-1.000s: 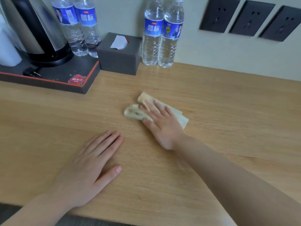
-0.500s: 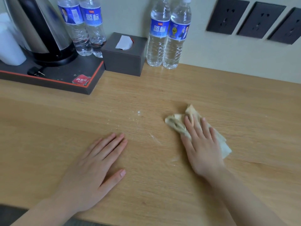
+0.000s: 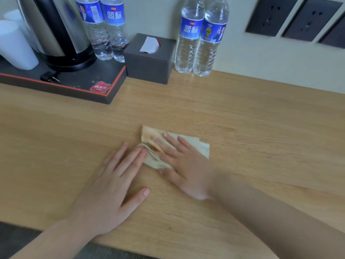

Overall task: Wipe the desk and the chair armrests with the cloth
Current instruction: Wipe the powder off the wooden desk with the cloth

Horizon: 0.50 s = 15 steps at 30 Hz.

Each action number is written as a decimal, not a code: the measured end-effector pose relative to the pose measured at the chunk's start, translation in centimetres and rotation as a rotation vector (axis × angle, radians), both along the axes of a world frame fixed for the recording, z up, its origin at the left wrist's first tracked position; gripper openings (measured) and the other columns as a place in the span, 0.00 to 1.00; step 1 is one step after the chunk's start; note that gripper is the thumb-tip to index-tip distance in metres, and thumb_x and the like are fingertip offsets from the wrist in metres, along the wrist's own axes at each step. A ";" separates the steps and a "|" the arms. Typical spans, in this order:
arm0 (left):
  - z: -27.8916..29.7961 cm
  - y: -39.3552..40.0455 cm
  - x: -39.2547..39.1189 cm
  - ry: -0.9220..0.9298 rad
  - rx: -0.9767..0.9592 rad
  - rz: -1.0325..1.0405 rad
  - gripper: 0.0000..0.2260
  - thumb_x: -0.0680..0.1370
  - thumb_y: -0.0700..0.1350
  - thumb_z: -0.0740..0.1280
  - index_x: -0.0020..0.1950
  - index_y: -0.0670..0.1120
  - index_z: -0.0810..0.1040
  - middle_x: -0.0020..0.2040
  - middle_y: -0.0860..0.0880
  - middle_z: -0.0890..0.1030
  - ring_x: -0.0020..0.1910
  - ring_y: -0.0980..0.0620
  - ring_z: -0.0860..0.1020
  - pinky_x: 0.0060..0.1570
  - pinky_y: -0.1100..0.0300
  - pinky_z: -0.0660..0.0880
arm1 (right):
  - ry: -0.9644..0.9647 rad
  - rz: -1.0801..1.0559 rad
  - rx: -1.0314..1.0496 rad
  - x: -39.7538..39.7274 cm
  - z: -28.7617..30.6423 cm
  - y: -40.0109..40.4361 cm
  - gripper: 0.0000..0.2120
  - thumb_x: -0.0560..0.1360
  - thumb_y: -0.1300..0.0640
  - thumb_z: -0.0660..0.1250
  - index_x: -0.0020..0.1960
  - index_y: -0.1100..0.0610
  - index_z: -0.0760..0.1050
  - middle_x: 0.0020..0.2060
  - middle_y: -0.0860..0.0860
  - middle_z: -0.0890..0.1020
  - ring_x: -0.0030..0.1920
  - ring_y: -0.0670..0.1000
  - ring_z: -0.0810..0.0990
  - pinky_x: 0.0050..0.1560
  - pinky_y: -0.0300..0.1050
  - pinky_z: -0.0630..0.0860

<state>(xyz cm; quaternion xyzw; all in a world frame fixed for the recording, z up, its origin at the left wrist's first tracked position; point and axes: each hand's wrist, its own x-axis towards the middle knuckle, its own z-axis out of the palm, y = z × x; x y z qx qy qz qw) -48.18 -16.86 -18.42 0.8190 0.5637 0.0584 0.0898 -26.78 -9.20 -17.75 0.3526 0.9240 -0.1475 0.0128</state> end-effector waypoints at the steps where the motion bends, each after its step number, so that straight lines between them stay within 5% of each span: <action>1: 0.2 -0.1 0.0 -0.001 -0.001 -0.059 0.31 0.79 0.63 0.50 0.78 0.52 0.49 0.78 0.55 0.53 0.77 0.53 0.47 0.72 0.53 0.48 | -0.010 0.007 -0.003 1.1 0.0 -1.5 0.26 0.81 0.43 0.42 0.77 0.47 0.45 0.77 0.44 0.41 0.74 0.46 0.32 0.75 0.50 0.35; 8: 0.0 -0.2 0.6 0.089 0.041 -0.469 0.25 0.79 0.50 0.52 0.77 0.55 0.53 0.77 0.60 0.57 0.76 0.53 0.55 0.69 0.44 0.54 | -0.046 -0.259 -0.015 7.9 0.0 -7.6 0.26 0.79 0.42 0.40 0.75 0.37 0.37 0.75 0.36 0.40 0.75 0.43 0.34 0.73 0.46 0.35; 15: -0.1 -0.1 -0.1 0.025 -0.030 -0.342 0.23 0.82 0.52 0.51 0.77 0.56 0.52 0.78 0.59 0.52 0.76 0.58 0.51 0.71 0.48 0.49 | 0.037 -0.565 0.057 7.6 -0.5 -1.8 0.24 0.80 0.41 0.38 0.75 0.39 0.41 0.76 0.39 0.44 0.75 0.44 0.36 0.75 0.47 0.38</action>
